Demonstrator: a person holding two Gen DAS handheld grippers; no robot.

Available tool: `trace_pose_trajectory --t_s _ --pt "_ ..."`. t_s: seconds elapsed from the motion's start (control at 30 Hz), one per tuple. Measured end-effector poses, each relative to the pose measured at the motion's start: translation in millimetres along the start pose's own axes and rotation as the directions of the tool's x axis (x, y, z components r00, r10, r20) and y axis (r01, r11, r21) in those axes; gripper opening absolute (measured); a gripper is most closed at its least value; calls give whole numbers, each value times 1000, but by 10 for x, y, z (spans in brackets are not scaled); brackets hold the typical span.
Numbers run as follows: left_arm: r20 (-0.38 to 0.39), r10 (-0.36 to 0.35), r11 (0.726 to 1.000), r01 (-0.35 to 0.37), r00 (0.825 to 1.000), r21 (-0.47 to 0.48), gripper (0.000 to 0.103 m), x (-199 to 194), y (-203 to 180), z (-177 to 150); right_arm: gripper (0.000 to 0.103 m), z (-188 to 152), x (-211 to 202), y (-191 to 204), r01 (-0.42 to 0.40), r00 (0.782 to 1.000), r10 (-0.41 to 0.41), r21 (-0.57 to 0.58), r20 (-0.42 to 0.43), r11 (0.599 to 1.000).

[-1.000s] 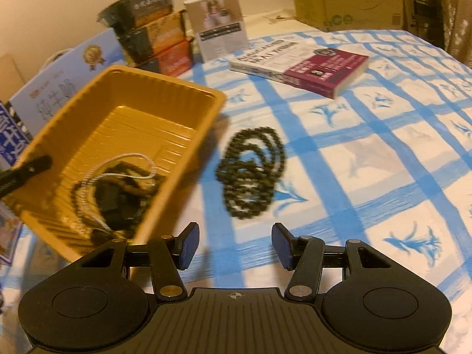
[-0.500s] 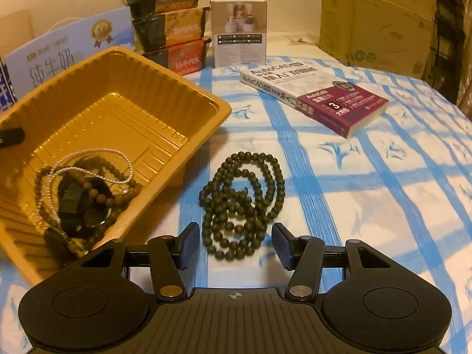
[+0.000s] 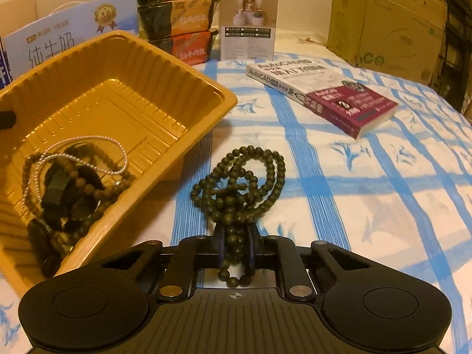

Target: Organize jewelry

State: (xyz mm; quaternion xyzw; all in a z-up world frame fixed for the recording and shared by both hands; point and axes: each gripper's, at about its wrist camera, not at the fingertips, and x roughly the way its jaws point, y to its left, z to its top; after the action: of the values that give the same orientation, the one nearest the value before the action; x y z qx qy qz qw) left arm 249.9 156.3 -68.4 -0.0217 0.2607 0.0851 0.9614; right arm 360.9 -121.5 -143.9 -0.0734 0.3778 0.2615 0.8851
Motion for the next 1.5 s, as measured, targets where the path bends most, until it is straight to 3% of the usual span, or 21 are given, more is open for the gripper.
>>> trace_pose_trajectory --t_s 0.07,0.4,0.57,0.63,0.67,0.7,0.73,1.0,1.27,1.33,1.4,1.5 --pt "1 1 1000 -1 1000 1 5 -2 -5 -8 7 -65 -115 -27 -15 1000 15 20 14 1000" --pt "2 -1 1000 1 1000 -4 5 -18 -15 -5 7 -520 -704 -244 -11 999 19 190 -41 982" --pt "1 0 1000 0 1000 -4 5 -24 -15 -4 8 -610 -890 -343 -19 998 30 219 -51 976" --pt "1 0 1000 0 1000 -3 5 -20 -13 -2 22 -569 -913 -359 -35 999 40 219 -21 975" --pt "1 0 1000 0 1000 -5 5 -20 -13 -2 51 -535 -911 -358 -45 999 49 218 -10 975" --pt "0 0 1000 0 1000 -6 5 -22 -14 2 69 -504 -902 -353 -55 998 56 218 1 974" --pt "0 0 1000 0 1000 -4 5 -24 -14 2 71 -467 -892 -334 -54 998 50 215 24 975" --pt "0 0 1000 0 1000 1 5 -17 -15 1 71 -281 -381 -153 -23 1000 25 117 -12 993" --pt "-1 1 1000 -1 1000 1 5 -15 -15 1 70 -117 -65 -45 12 1000 -12 69 4 998" --pt "0 2 1000 -2 1000 2 5 -14 -14 1 58 -97 -34 -1 29 1000 -29 37 7 999" --pt "-1 2 1000 -2 1000 0 5 -14 -15 1 38 -80 -26 16 29 1000 -30 25 9 999" --pt "-1 2 1000 -2 1000 -2 5 -11 -13 -2 21 -67 -24 7 31 1000 -31 24 2 999"
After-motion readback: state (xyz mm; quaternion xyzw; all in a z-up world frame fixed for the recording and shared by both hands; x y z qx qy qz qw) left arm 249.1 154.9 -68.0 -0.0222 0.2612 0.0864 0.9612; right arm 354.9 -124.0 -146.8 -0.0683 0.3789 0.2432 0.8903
